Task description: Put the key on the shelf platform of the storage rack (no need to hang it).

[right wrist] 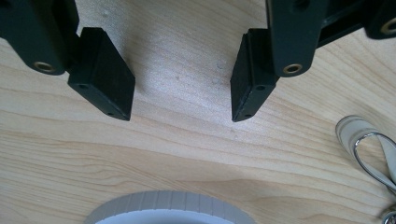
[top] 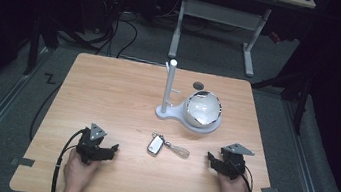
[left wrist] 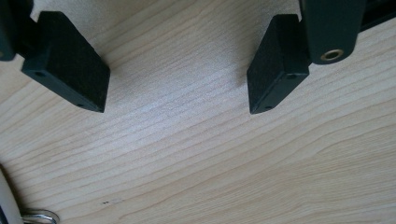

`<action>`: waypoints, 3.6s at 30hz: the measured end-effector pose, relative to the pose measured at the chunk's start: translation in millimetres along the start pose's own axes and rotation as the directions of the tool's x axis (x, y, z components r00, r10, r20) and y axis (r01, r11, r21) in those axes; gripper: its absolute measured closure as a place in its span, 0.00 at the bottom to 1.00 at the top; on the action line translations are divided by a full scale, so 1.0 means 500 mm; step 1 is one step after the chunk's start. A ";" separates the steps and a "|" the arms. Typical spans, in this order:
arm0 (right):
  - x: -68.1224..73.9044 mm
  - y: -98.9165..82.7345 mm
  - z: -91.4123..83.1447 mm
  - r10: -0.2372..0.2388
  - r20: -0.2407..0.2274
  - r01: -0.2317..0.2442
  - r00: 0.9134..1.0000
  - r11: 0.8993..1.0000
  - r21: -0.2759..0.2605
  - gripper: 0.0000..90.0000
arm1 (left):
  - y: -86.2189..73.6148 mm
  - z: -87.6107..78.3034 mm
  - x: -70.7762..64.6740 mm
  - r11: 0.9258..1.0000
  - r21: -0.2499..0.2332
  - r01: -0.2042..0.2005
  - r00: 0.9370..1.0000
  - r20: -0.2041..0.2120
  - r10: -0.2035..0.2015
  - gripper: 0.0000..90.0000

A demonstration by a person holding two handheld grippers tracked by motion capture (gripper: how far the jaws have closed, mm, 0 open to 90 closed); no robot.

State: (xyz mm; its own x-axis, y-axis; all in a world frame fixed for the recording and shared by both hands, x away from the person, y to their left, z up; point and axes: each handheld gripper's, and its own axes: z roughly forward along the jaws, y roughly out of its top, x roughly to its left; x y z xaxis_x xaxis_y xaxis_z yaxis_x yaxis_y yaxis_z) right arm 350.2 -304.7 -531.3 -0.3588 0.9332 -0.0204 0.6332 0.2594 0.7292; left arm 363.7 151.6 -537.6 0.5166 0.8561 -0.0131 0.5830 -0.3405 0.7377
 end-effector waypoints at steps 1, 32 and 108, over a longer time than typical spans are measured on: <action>0.000 0.000 0.000 0.000 0.000 0.000 1.000 1.000 0.000 0.45 | 0.000 0.000 0.000 1.000 0.000 0.000 1.000 0.000 0.000 0.24; 0.001 0.000 0.000 0.003 0.003 -0.003 1.000 1.000 0.000 0.45 | 0.000 0.000 0.000 1.000 0.001 0.000 1.000 0.001 0.000 0.24; 0.121 0.135 0.009 -0.129 -0.287 0.118 0.949 0.991 -0.056 0.66 | 0.000 0.000 0.000 1.000 0.000 0.001 1.000 0.000 -0.001 0.24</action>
State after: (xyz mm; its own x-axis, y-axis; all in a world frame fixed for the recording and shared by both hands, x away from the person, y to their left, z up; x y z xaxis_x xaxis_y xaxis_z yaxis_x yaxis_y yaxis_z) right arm 374.5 -229.8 -486.7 -0.6193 0.7808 0.0829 0.5472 0.3534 0.7587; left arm 363.8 151.5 -537.5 0.5161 0.8564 -0.0144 0.5834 -0.3392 0.7380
